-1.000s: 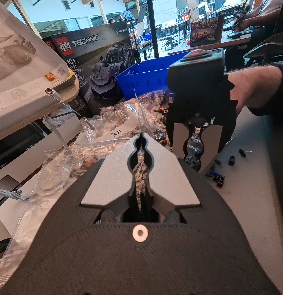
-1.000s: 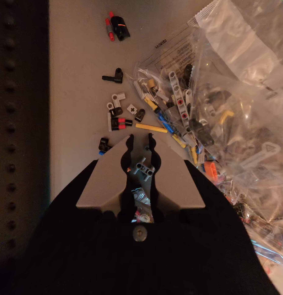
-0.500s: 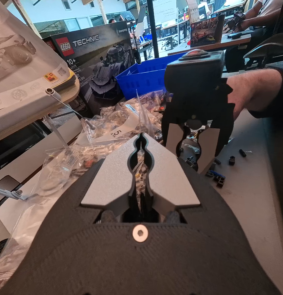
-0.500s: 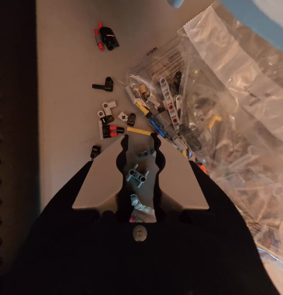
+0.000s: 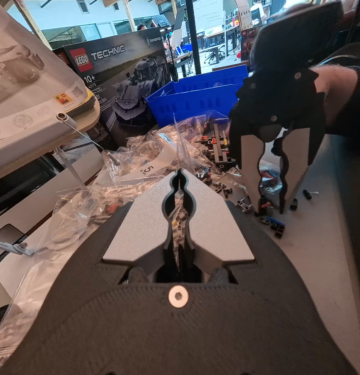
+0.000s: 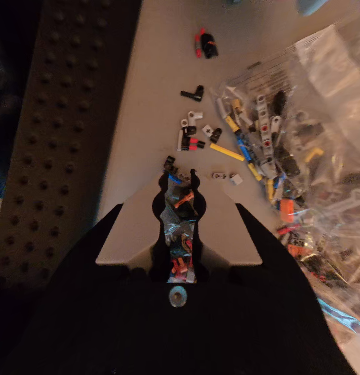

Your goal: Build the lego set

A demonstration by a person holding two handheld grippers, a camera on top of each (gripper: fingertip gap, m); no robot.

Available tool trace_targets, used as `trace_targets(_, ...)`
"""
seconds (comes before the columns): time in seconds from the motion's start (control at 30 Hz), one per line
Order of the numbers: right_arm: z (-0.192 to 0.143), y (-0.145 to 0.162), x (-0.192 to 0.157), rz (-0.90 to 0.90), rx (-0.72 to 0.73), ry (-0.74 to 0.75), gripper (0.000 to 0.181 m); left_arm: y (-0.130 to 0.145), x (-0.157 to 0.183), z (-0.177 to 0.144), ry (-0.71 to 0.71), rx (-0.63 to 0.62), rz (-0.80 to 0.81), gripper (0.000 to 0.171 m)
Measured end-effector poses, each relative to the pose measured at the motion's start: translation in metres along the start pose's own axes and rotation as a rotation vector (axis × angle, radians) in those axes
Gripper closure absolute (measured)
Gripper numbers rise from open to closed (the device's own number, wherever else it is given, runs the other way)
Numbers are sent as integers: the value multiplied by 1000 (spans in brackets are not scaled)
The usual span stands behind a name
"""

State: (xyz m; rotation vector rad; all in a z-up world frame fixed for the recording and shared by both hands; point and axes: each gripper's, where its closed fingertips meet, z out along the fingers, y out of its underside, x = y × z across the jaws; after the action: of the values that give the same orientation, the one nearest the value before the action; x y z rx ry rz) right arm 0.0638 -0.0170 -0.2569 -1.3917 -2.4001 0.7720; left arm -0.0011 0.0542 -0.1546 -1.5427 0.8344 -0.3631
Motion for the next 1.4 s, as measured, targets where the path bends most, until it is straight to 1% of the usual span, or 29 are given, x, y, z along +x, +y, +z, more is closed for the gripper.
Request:
trace_targets(0.13,11,7,-9,-18,-53,-49,161,0,0,0,-1,0,-1,171)
trace_targets(0.2,15,10,-8,-23,-75,-47,166,0,0,0,-1,0,-1,171)
trace_targets(0.37,15,11,-8,-34,-77,-43,180,0,0,0,1,0,-2,171)
trace_targets(0.47,15,11,-9,-32,-76,-50,181,0,0,0,1,1,-2,171)
trace_targets(0.63,16,9,-12,-44,-69,-60,172,0,0,0,1,1,-3,171)
trace_targets(0.97,15,10,-2,-18,-78,-11,161,1,0,1,2,0,-4,171)
trace_targets(1.23,15,11,-9,-47,-85,-40,169,1,0,0,2,0,-3,171)
trace_targets(1.4,18,13,-11,-46,-101,-57,179,1,0,0,3,0,-3,171)
